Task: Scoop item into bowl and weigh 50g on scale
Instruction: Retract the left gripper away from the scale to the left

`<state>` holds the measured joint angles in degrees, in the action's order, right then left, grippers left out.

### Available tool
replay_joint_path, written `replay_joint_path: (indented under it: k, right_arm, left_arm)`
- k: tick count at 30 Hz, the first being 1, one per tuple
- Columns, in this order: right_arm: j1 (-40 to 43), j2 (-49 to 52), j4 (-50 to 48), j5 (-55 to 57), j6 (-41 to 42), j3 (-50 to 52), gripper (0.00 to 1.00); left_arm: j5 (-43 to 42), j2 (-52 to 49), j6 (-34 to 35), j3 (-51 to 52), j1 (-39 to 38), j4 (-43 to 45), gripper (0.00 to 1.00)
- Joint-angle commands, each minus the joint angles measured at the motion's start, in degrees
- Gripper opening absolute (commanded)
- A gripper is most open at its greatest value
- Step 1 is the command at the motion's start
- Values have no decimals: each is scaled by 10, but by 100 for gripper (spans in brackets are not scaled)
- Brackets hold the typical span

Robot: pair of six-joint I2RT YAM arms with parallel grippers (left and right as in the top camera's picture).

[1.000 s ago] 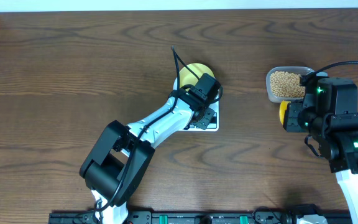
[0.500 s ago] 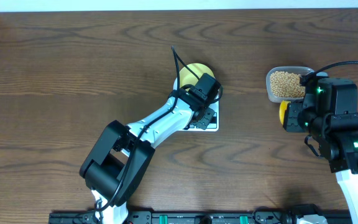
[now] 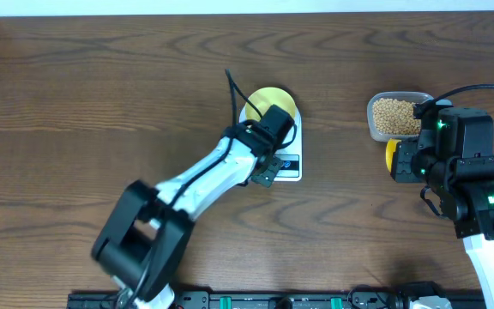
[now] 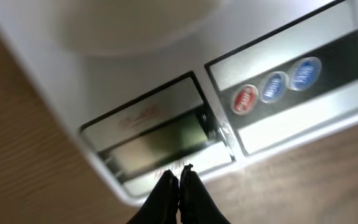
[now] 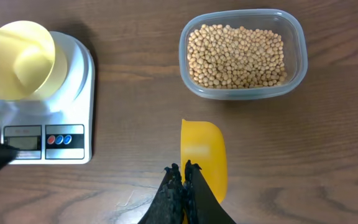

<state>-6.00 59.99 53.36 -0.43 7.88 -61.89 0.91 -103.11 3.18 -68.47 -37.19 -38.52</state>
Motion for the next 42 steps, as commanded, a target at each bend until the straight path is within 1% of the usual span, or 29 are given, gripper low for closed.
replay_joint_path:
  k: [1, 2, 3, 5, 6, 7, 12, 16, 20, 21, 23, 26, 28, 30, 36, 42]
  right_arm:
    - [4, 0, 2, 1, -14, -9, 1]
    - [4, 0, 2, 1, -14, -9, 1]
    - [4, 0, 2, 1, -14, -9, 1]
    - [4, 0, 2, 1, -14, -9, 1]
    - [4, 0, 2, 1, -14, -9, 1]
    - [4, 0, 2, 1, -14, -9, 1]
    - [4, 0, 2, 3, -14, -9, 1]
    - [4, 0, 2, 16, -13, -9, 1]
    - [4, 0, 0, 19, -14, -9, 1]
    - [4, 0, 0, 18, -14, -9, 1]
    - [4, 0, 0, 18, -14, -9, 1]
    - [4, 0, 0, 18, -30, -9, 1]
    - [4, 0, 0, 18, -33, -9, 1]
    - [4, 0, 0, 18, -33, -9, 1]
    - [4, 0, 7, 17, -32, -9, 1]
    - [4, 0, 34, 9, -21, -9, 1]
  left_arm:
    - [13, 64, 5, 0, 3, -18, 7]
    - [14, 76, 5, 0, 3, -26, 9]
    - [14, 88, 5, 0, 3, -35, 17]
    - [22, 110, 5, 0, 2, -51, 61]
    - [34, 121, 5, 0, 2, -62, 85]
    - [47, 130, 5, 0, 3, -71, 100]
    - [132, 170, 5, 0, 13, -130, 100]
    - [137, 195, -7, 0, 60, -155, 99]
    - [137, 219, -11, 0, 122, -154, 99]
    - [130, 226, -23, 0, 140, -154, 99]
    - [82, 238, -72, 0, 172, -156, 99]
    - [-32, 256, -170, 0, 217, -165, 99]
    - [-84, 266, -230, 0, 240, -175, 99]
    - [-99, 274, -266, 0, 260, -181, 99]
    - [-90, 282, -293, 0, 306, -180, 99]
    - [-88, 281, -293, 0, 354, -180, 98]
